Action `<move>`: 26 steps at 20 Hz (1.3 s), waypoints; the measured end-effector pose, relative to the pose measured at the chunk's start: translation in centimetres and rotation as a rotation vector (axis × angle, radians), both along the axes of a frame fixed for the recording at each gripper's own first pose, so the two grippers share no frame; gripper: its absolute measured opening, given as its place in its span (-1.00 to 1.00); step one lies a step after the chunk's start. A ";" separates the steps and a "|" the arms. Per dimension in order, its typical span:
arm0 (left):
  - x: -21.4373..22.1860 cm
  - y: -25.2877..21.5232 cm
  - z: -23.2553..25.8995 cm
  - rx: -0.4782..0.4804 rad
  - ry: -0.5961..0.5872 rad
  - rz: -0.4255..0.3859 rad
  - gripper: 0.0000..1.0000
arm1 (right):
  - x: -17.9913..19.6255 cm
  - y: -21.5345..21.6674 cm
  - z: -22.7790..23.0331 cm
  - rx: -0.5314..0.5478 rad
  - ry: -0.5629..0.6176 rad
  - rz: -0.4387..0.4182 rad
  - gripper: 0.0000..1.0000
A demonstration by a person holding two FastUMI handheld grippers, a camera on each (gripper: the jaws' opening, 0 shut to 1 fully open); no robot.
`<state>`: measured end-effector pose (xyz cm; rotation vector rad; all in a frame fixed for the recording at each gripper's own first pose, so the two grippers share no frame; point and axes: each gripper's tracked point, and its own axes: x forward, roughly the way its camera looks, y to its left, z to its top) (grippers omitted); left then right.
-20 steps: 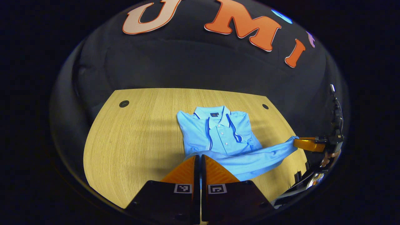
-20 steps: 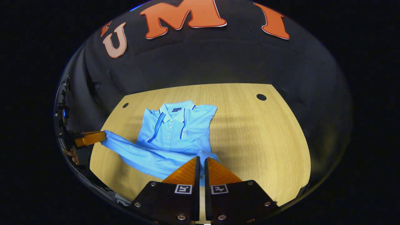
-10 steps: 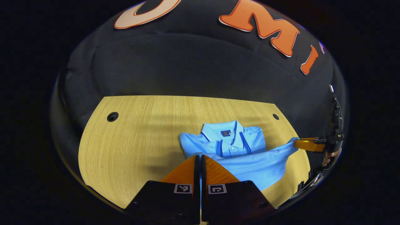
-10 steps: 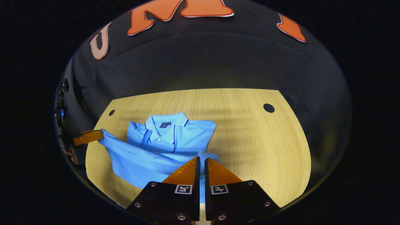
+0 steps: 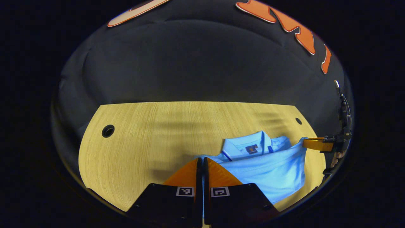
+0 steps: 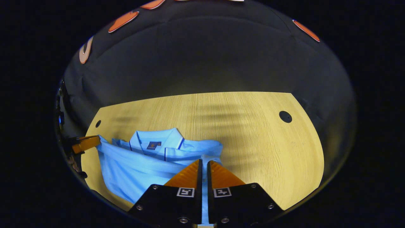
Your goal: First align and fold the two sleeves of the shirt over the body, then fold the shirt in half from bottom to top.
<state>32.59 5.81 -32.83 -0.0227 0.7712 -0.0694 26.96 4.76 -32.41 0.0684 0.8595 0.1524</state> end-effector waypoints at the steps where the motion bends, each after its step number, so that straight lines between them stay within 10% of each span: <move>1: 0.6 0.3 -0.2 0.012 -0.004 0.004 -0.89 | 0.7 0.2 -0.1 0.004 -0.006 -0.011 -0.80; 4: 1.9 0.5 0.9 0.044 -0.063 -0.018 -0.65 | 2.4 -0.9 0.7 -0.005 -0.049 -0.071 -0.51; 9: 0.1 -1.2 5.9 0.020 -0.135 -0.035 1.00 | 1.3 -3.0 4.8 -0.071 -0.156 -0.050 0.70; 26: -22.1 -11.6 23.9 0.043 -0.516 0.063 0.98 | -17.1 -7.7 21.5 -0.051 -0.548 0.112 0.89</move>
